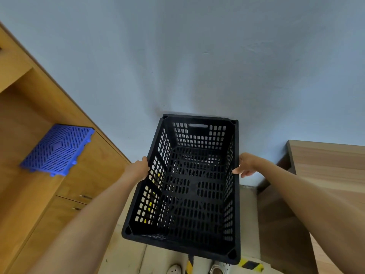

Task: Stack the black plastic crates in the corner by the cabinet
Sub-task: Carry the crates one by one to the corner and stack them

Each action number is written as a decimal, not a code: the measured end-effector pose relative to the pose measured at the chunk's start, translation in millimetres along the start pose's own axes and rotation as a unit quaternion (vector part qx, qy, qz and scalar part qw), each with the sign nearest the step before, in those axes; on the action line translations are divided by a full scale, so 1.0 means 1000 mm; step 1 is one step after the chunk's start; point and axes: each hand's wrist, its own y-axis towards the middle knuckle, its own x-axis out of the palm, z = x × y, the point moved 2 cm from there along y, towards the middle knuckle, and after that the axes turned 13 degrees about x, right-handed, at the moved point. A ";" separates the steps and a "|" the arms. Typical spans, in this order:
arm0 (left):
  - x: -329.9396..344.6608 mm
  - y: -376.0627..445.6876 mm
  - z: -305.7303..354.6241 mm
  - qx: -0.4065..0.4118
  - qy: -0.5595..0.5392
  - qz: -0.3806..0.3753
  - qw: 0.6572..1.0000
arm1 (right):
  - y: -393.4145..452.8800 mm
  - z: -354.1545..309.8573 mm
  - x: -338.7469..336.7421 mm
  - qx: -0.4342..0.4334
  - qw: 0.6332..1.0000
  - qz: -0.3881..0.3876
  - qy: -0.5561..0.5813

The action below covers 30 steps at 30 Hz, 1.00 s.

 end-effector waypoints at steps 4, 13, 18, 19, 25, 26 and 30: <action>0.004 0.002 -0.008 0.023 -0.021 -0.010 0.999 | -0.012 -0.002 0.014 0.012 0.999 0.034 0.008; -0.001 0.000 -0.027 0.114 0.013 0.018 0.993 | -0.043 0.005 0.059 0.059 0.976 0.181 -0.106; -0.029 -0.011 -0.024 0.215 0.088 0.092 0.968 | -0.065 -0.001 0.087 0.065 0.958 0.256 -0.111; -0.033 -0.012 -0.022 0.239 0.089 0.101 0.962 | -0.071 -0.003 0.092 0.057 0.955 0.272 -0.107; -0.028 -0.022 0.002 0.371 0.101 0.092 0.919 | -0.102 -0.004 0.144 0.025 0.954 0.276 -0.111; -0.026 -0.026 0.008 0.389 0.105 0.099 0.910 | -0.108 0.000 0.153 0.024 0.953 0.279 -0.116; -0.023 -0.040 0.049 0.456 0.131 0.112 0.873 | -0.137 0.033 0.176 0.039 0.947 0.310 -0.077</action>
